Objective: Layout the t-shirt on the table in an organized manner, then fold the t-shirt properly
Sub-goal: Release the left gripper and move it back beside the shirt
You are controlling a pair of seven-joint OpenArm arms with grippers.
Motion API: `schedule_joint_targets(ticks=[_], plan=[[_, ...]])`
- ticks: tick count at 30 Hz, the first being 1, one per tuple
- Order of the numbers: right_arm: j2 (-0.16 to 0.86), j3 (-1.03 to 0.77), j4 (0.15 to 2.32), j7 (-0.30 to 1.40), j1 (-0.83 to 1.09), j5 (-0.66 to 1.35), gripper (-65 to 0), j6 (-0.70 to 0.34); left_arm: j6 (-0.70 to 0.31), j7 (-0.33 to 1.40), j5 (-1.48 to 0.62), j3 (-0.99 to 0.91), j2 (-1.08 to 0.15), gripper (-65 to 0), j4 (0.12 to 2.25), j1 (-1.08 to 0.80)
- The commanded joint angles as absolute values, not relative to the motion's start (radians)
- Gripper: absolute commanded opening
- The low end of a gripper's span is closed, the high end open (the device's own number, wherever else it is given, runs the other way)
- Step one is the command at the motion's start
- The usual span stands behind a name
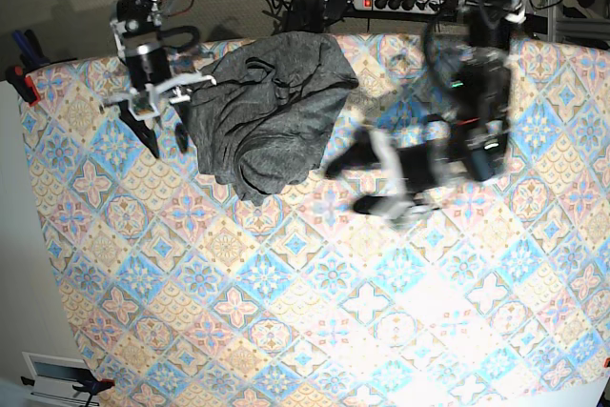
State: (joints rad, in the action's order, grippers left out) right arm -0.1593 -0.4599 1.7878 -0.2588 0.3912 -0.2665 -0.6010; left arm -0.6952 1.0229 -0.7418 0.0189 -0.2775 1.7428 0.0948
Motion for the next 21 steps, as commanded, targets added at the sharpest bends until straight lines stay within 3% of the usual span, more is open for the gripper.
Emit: schedule_joint_targets(ticks=[1,7,10,21], plan=[[-0.156,-0.420,1.825,-0.291,0.400,-0.243,-39.9,-0.607,-0.698,0.997,-0.743,-0.027,-0.295,-21.4,1.781,0.090],[-0.157,-0.265,1.854,-0.289,0.412,-0.228,-39.9,-0.599,-0.698,0.998,-0.578,-0.137,-0.318,-21.4,1.825,-0.015],[-0.157,-0.205,1.851,-0.289,0.420,-0.117,-39.9,-0.553,-0.698,0.998,-0.521,-0.133,-0.311,-21.4,1.825,-0.053],[-0.156,-0.183,1.837,-0.166,0.414,-0.061,-39.9,-0.549,-0.698,1.000,-0.515,-0.133,-0.277,-21.4,1.827,-0.065]])
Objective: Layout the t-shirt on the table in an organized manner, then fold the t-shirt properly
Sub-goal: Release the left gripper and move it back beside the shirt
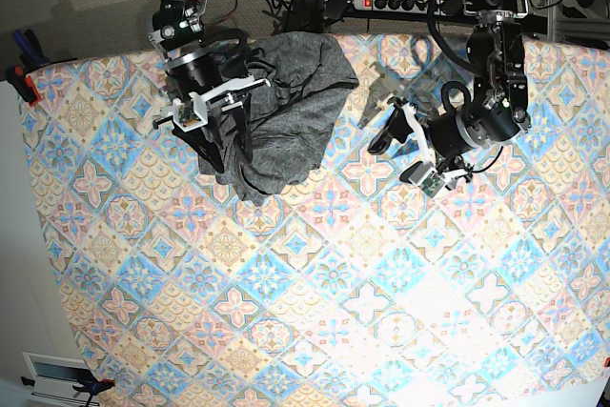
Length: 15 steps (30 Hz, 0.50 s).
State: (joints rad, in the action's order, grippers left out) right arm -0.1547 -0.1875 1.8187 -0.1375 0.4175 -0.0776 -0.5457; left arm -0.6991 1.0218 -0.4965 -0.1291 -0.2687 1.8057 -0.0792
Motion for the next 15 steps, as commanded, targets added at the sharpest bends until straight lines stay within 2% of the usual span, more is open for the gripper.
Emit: schedule_joint_targets(ticks=[1,8,15], plan=[[-0.156,-0.177,1.827,-0.166,0.414,-0.056,-39.9,-0.549,-0.698,1.000,-0.515,-0.133,-0.277,-21.4,1.827,-0.065],[-0.153,-0.171,1.687,-0.166,0.414,0.077,-39.9,-0.549,-0.698,1.003,-0.512,-0.133,-0.280,-21.4,1.827,-0.065],[-0.153,-0.170,1.636,-0.160,0.414,0.084,-39.7,-0.549,-0.698,1.004,-0.515,-0.133,-0.282,-21.4,1.827,-0.067]])
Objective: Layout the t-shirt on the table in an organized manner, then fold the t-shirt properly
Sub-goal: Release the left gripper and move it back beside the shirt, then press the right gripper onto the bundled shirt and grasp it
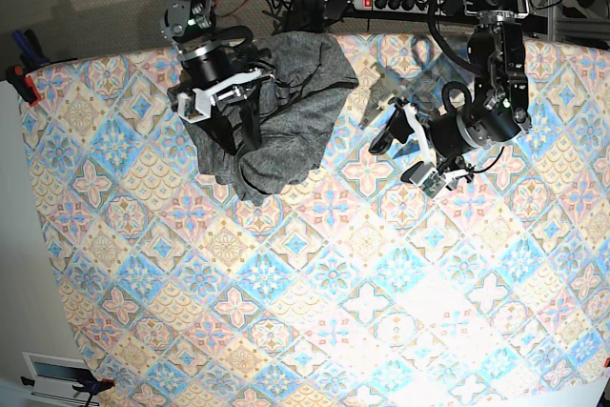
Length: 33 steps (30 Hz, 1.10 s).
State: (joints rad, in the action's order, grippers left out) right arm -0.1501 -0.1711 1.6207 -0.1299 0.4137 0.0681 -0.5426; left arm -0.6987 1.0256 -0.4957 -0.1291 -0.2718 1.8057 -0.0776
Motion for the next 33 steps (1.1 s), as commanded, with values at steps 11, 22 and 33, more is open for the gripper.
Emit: schedule_joint_targets(ticks=[11,22,33], plan=[[-0.153,-0.163,1.635,-0.159,0.392,0.081,-39.6,-0.549,-0.698,1.004,-0.513,-0.130,-0.277,-21.4,1.827,-0.067],[-0.151,-0.064,1.633,-0.008,0.390,0.079,-25.5,-0.545,-0.698,1.004,-0.509,-0.130,-0.282,-21.4,1.827,-0.067],[-0.151,-0.062,1.633,-0.005,0.303,0.079,-26.7,-0.545,-0.698,1.004,-0.507,-0.130,-0.277,-21.4,1.827,-0.064]])
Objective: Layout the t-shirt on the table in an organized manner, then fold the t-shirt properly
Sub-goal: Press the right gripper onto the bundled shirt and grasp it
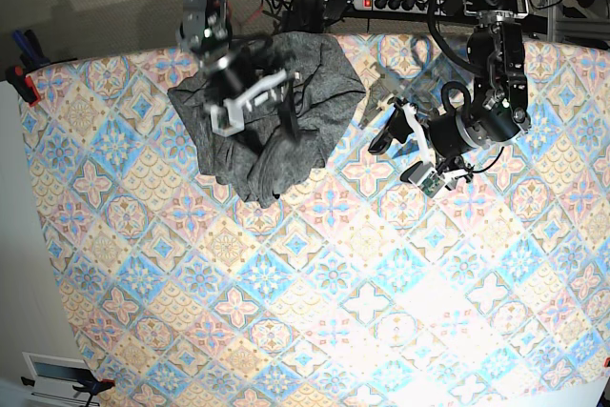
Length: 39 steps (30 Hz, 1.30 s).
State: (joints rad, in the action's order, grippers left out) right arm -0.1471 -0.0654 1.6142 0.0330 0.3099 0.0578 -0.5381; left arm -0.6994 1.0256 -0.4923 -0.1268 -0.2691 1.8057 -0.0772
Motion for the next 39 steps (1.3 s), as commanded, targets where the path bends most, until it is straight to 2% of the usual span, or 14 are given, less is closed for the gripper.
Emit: schedule_joint_targets(ticks=[1,20,26,34,36,39], plan=[[-0.151,-0.062,1.630,-0.005,0.294,0.079,-26.8,-0.545,-0.698,1.004,-0.507,-0.130,-0.277,-21.4,1.827,-0.062],[-0.151,0.002,1.541,-0.005,0.280,0.079,-27.8,-0.545,-0.698,1.004,-0.507,-0.130,-0.282,-21.4,1.827,-0.058],[-0.151,0.002,1.515,-0.005,0.280,0.079,-40.1,-0.545,-0.698,1.004,-0.507,-0.130,-0.280,-21.4,1.827,-0.058],[-0.151,0.002,1.514,-0.005,0.280,0.079,-49.0,-0.545,-0.698,1.004,-0.507,-0.130,-0.277,-21.4,1.827,-0.059],[-0.150,0.002,1.514,-0.005,0.280,0.079,-54.1,-0.545,-0.698,1.004,-0.507,-0.130,-0.277,-21.4,1.827,-0.062],[-0.150,-0.004,1.523,-0.005,0.285,0.079,-65.0,-0.545,-0.698,1.004,-0.507,-0.130,-0.277,-21.4,1.827,-0.064]])
